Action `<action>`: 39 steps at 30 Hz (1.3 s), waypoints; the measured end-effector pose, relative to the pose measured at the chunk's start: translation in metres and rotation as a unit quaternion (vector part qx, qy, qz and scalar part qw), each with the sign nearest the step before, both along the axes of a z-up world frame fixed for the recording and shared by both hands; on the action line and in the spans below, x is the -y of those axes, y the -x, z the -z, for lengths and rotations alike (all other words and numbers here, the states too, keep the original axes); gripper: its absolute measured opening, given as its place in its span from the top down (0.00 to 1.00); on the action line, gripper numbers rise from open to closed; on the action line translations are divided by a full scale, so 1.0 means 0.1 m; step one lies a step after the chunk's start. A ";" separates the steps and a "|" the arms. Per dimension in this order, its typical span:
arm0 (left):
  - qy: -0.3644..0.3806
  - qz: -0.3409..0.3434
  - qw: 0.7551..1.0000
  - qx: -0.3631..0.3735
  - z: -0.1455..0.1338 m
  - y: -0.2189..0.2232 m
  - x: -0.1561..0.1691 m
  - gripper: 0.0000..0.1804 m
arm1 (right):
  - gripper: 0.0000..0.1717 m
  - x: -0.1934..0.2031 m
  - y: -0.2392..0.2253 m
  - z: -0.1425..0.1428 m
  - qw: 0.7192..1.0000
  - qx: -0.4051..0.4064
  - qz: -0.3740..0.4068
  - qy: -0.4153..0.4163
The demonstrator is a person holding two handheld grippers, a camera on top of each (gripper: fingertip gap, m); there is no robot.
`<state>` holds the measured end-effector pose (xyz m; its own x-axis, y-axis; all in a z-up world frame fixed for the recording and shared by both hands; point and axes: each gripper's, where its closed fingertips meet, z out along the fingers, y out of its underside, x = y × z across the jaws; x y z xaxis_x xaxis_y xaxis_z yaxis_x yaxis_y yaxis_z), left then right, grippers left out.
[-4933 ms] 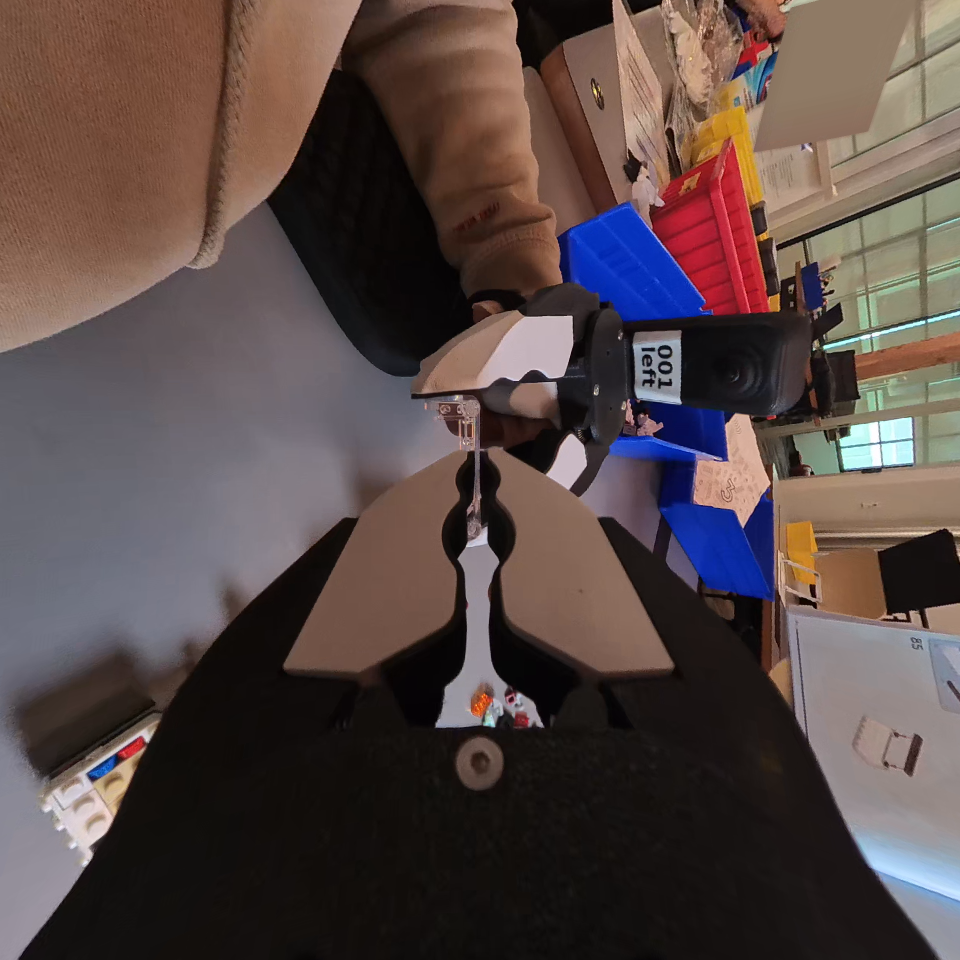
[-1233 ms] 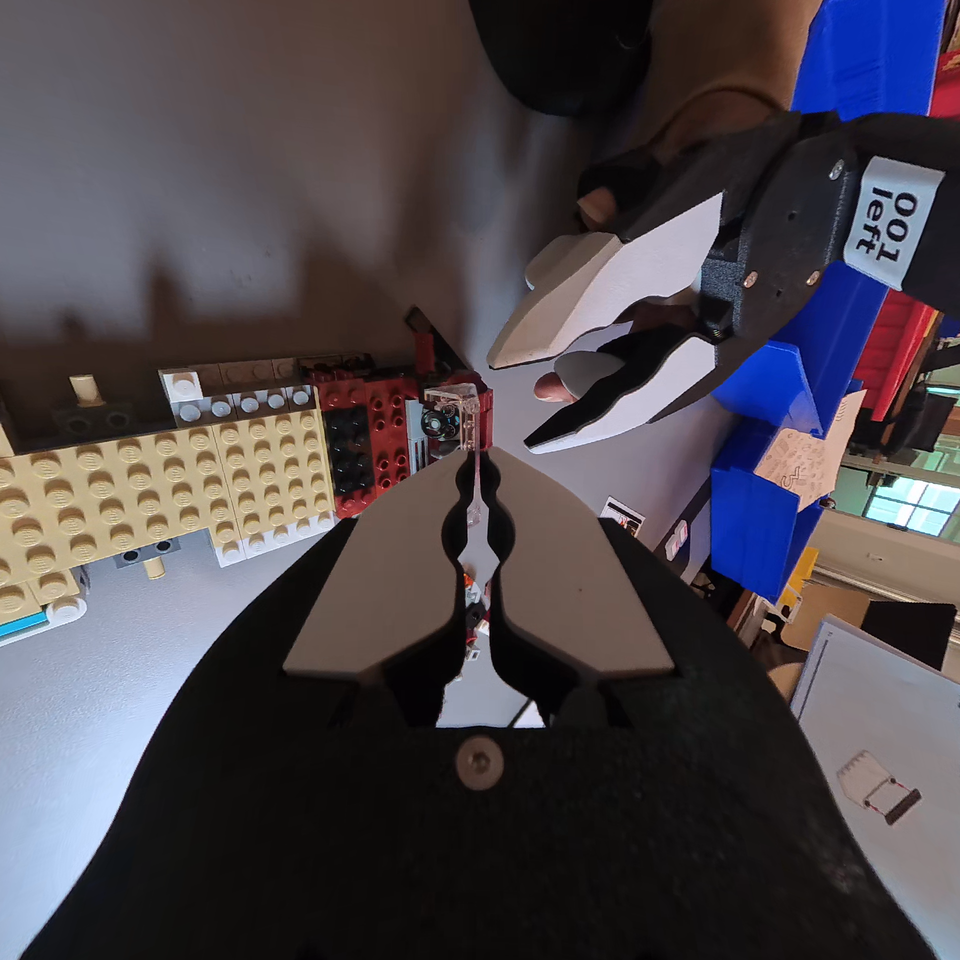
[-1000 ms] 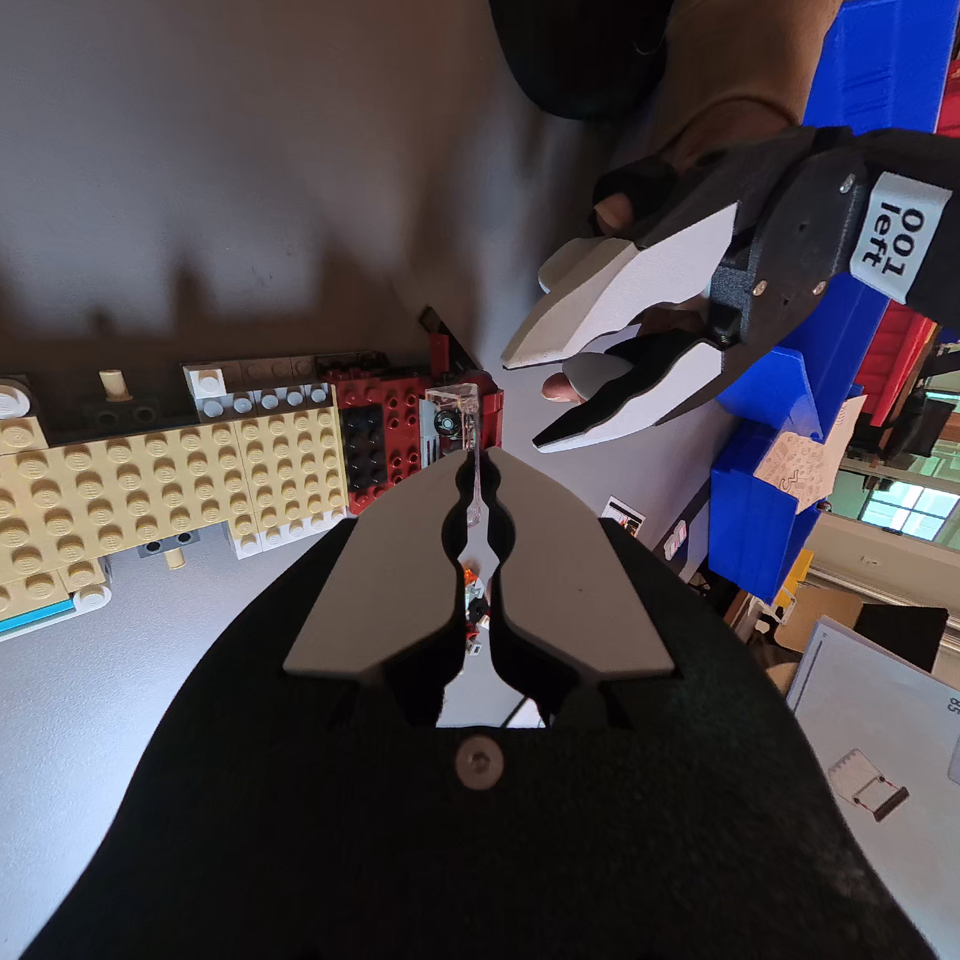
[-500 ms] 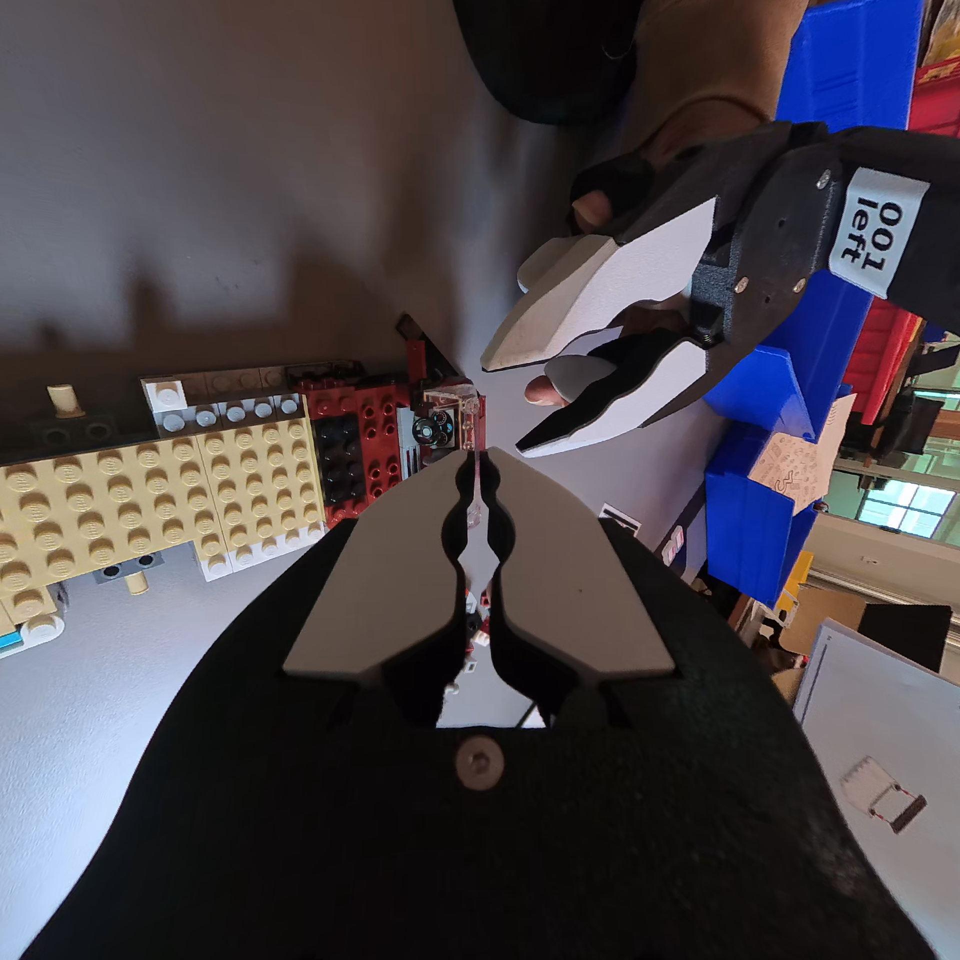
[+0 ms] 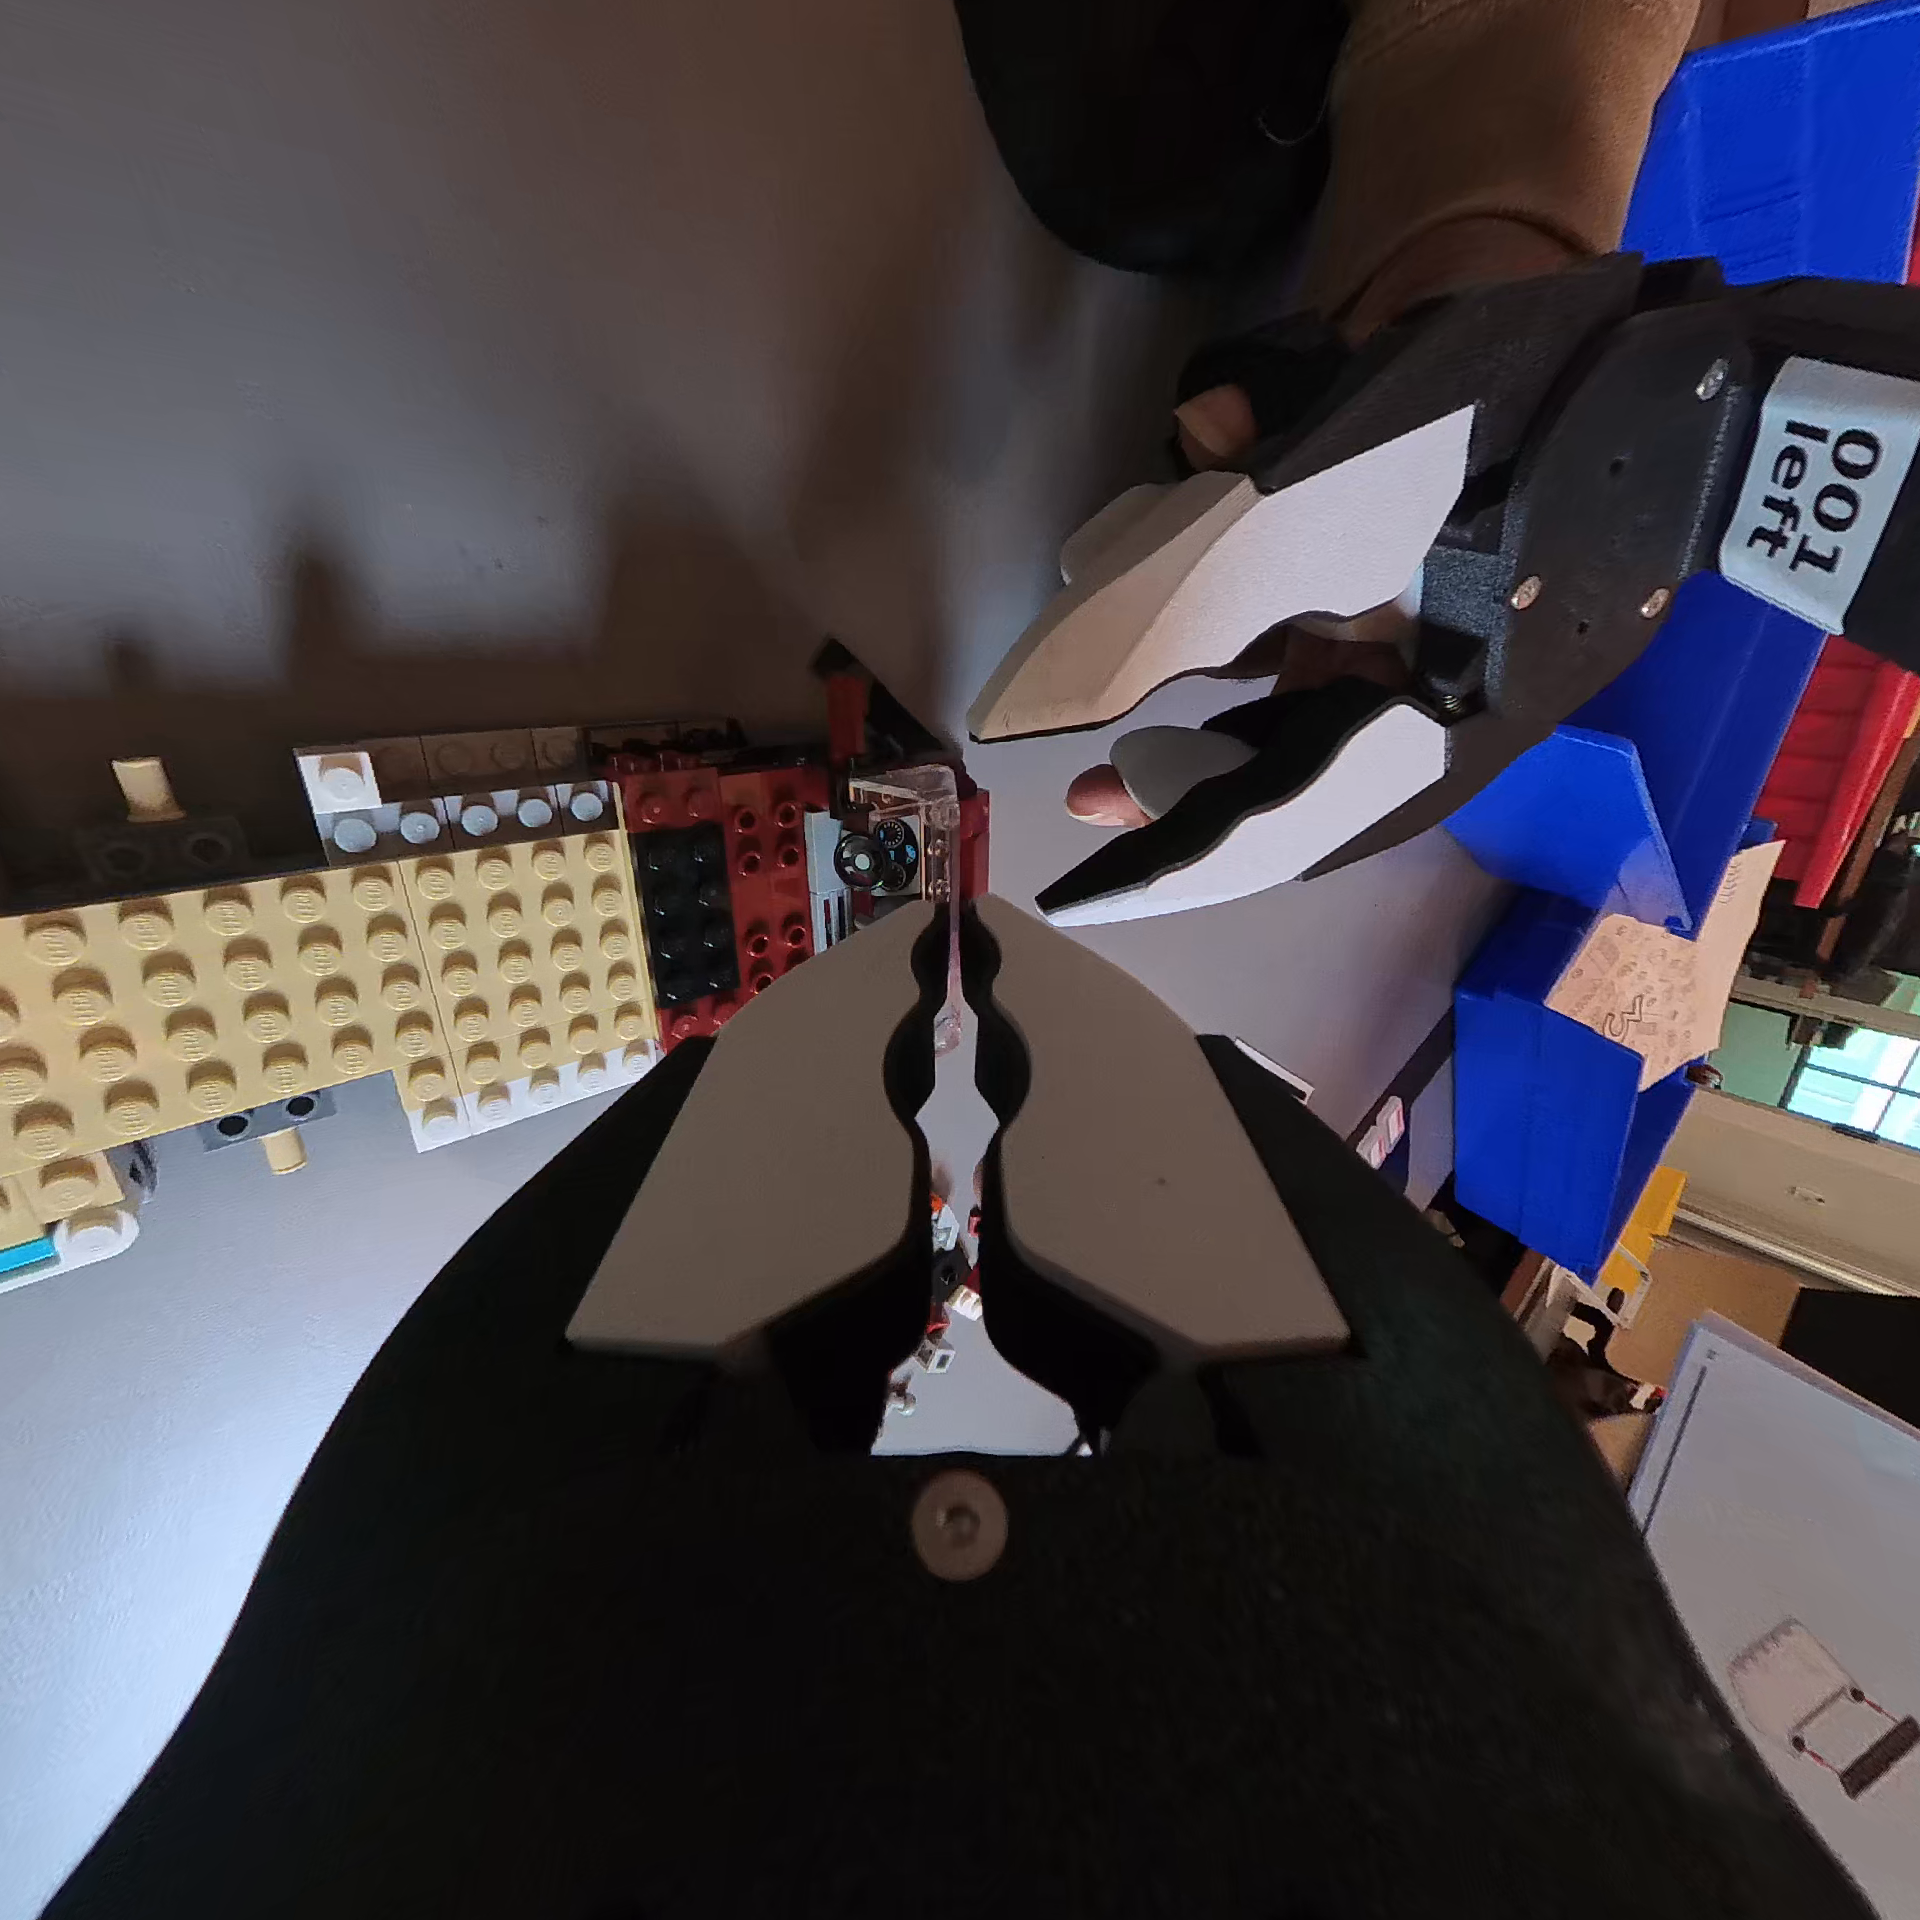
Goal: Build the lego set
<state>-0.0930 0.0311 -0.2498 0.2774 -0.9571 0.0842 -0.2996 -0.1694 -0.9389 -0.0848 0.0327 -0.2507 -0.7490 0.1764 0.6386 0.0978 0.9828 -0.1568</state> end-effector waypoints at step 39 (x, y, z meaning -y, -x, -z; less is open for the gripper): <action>-0.037 0.081 0.986 -0.143 0.33 -0.02 -0.01 0.61 | 0.53 0.05 -0.96 0.25 0.730 0.057 0.577 0.362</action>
